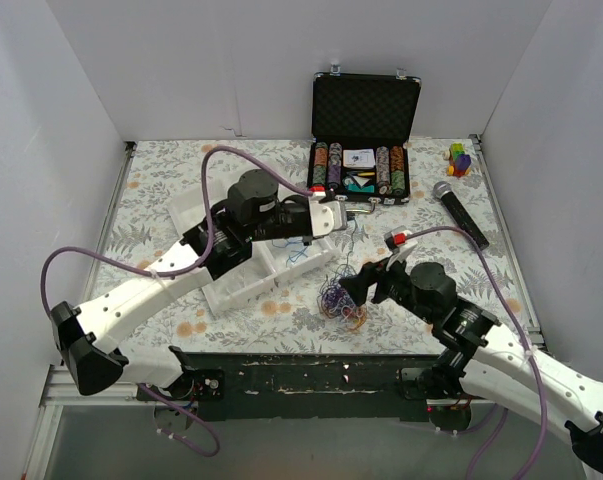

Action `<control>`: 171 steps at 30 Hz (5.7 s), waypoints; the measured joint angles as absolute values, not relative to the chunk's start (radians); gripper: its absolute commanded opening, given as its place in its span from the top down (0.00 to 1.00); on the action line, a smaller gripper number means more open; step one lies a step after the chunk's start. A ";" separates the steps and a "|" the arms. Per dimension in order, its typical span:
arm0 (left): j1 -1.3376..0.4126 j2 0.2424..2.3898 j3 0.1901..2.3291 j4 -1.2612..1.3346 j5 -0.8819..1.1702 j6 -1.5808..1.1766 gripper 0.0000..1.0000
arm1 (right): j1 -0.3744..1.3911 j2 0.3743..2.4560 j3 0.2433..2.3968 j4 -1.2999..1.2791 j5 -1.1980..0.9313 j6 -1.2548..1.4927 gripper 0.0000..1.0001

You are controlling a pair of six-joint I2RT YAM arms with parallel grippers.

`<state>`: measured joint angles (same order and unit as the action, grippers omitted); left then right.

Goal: Untangle the cables

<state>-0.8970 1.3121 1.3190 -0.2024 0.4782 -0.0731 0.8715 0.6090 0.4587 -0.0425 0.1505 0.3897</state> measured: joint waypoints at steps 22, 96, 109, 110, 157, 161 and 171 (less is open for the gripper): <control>-0.979 1.253 1.620 -0.186 0.338 -0.099 1.00 | 0.871 0.833 0.344 0.140 0.109 0.417 0.21; -0.987 1.324 1.658 0.575 0.174 0.569 1.00 | 0.871 0.704 0.532 -0.058 0.273 0.428 0.30; -0.981 1.298 1.443 0.580 -0.038 0.609 1.00 | 0.871 0.612 0.479 -0.090 0.202 0.405 0.30; -0.976 1.298 1.435 0.581 -0.049 0.610 1.00 | 0.871 0.603 0.472 -0.097 0.203 0.405 0.30; -0.728 1.283 1.312 0.631 0.080 0.216 1.00 | 0.871 0.594 0.394 -0.102 0.241 0.442 0.31; -0.728 1.241 1.303 0.626 0.094 0.199 1.00 | 0.871 0.595 0.394 -0.102 0.241 0.443 0.31; -0.728 1.249 1.164 0.664 0.041 0.259 1.00 | 0.871 0.595 0.394 -0.102 0.241 0.443 0.31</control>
